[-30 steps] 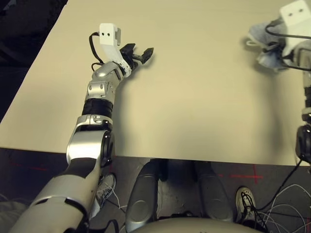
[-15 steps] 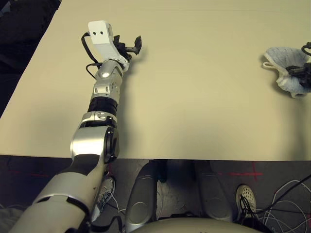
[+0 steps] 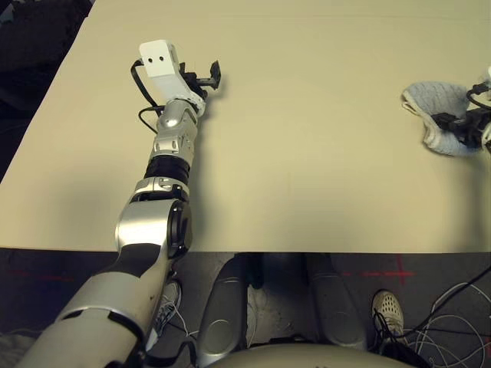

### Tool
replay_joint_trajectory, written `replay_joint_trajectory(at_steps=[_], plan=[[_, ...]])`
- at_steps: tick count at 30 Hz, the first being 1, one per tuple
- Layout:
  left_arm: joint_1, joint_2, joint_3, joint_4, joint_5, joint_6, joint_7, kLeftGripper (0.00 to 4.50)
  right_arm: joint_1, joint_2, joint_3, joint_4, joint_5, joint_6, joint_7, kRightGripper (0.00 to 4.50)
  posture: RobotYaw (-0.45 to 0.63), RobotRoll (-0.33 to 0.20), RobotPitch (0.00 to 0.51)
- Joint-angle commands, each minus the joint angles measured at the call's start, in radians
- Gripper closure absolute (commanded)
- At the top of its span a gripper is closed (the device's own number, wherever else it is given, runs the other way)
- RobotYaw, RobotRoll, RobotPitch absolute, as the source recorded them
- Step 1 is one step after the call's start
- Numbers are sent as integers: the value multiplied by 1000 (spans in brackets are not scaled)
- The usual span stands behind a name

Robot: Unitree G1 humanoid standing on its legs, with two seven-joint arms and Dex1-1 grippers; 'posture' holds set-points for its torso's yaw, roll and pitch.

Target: Wipe the water off the table with a rag.

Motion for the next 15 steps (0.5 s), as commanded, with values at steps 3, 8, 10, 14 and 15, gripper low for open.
replay_joint_trajectory(at_steps=[3, 8, 10, 14, 15], plan=[[14, 2, 9, 24, -1, -16, 3, 0, -67, 26, -122, 183, 19, -306, -134, 23, -80, 0, 326], [4, -11, 4, 38, 6, -37, 15, 0, -106, 44, -151, 470, 8, -644, -176, 23, -97, 0, 335], [5, -16, 1, 41, 9, -47, 19, 0, -117, 44, -146, 560, 3, -730, -182, 23, -97, 0, 333], [10, -22, -3, 42, 16, -59, 31, 0, -141, 40, -140, 669, 5, -793, -185, 23, -104, 0, 320], [12, -22, -4, 41, 18, -60, 30, 0, -143, 41, -142, 683, 7, -802, -187, 23, -104, 0, 317]])
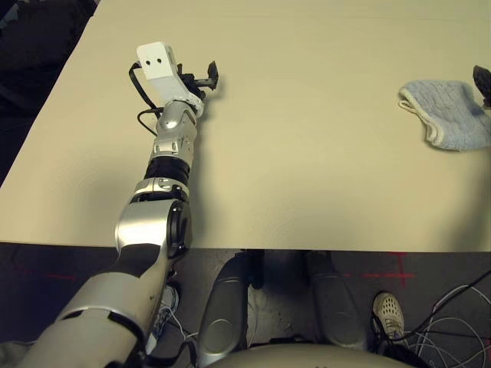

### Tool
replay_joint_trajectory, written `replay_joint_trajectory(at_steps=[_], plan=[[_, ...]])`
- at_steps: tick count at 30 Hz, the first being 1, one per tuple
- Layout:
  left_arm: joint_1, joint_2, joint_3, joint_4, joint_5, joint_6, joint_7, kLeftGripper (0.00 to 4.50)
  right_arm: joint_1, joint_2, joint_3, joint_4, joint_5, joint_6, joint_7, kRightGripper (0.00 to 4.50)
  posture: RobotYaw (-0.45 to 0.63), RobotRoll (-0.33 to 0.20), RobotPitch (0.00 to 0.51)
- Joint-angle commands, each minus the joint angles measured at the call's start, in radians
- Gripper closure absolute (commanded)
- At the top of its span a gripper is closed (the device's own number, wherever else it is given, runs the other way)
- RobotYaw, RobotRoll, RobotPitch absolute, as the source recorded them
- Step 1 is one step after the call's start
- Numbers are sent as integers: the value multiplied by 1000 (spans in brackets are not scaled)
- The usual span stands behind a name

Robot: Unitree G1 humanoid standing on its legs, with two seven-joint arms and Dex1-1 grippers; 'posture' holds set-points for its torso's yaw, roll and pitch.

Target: Wipe the water off the table with a rag.

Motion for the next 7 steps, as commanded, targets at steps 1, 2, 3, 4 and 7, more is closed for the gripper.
replay_joint_trajectory(at_steps=[1, 2, 3, 4, 7], plan=[[18, -4, -5, 19, 11, -11, 6, 0, -1, -9, -14, 63, 5, -54, -11, 23, -104, 0, 312], [20, -6, -3, 19, 8, -8, 8, 0, -1, -10, -14, 73, 5, -64, -17, 23, -103, 0, 308], [21, -9, -1, 19, 6, -6, 11, 0, -1, -13, -14, 82, 4, -71, -20, 23, -104, 0, 304], [25, -11, -1, 17, 6, -5, 13, 0, 0, -15, -17, 88, 6, -76, -25, 23, -105, 0, 296], [44, -14, -1, 10, 5, -4, 15, 0, 3, -20, -22, 90, 14, -87, -26, 23, -114, 0, 283]])
